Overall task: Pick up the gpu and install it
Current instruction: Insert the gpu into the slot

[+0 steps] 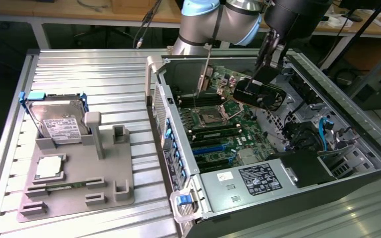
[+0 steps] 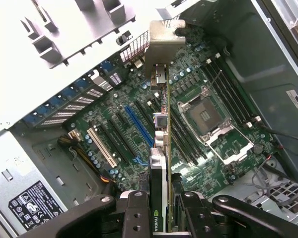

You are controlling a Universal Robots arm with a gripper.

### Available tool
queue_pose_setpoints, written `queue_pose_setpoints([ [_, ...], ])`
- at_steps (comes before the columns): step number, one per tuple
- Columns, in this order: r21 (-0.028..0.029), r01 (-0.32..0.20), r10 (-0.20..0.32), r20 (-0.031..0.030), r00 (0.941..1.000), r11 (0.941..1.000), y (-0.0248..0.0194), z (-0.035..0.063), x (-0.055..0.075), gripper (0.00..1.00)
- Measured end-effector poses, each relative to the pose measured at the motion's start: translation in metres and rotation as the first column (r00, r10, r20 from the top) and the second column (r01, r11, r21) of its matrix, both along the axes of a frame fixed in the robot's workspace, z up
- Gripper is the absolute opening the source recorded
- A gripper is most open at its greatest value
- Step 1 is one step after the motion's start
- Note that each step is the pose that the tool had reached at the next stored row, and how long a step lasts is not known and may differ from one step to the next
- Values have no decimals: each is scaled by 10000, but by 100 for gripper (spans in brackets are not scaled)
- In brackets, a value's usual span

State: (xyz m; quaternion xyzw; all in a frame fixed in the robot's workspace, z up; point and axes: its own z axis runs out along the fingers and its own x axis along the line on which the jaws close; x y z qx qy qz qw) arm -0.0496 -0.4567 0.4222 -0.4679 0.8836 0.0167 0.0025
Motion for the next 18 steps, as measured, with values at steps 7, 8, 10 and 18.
queue_pose_setpoints([
  [7,0,-411,411,0,9992,9992,0,0,0,27],
  [8,0,-454,454,0,9990,9990,0,0,0,27],
  [10,0,-536,536,0,9986,9986,0,0,0,27],
  [18,0,-894,894,0,9960,9960,0,0,0,27],
])
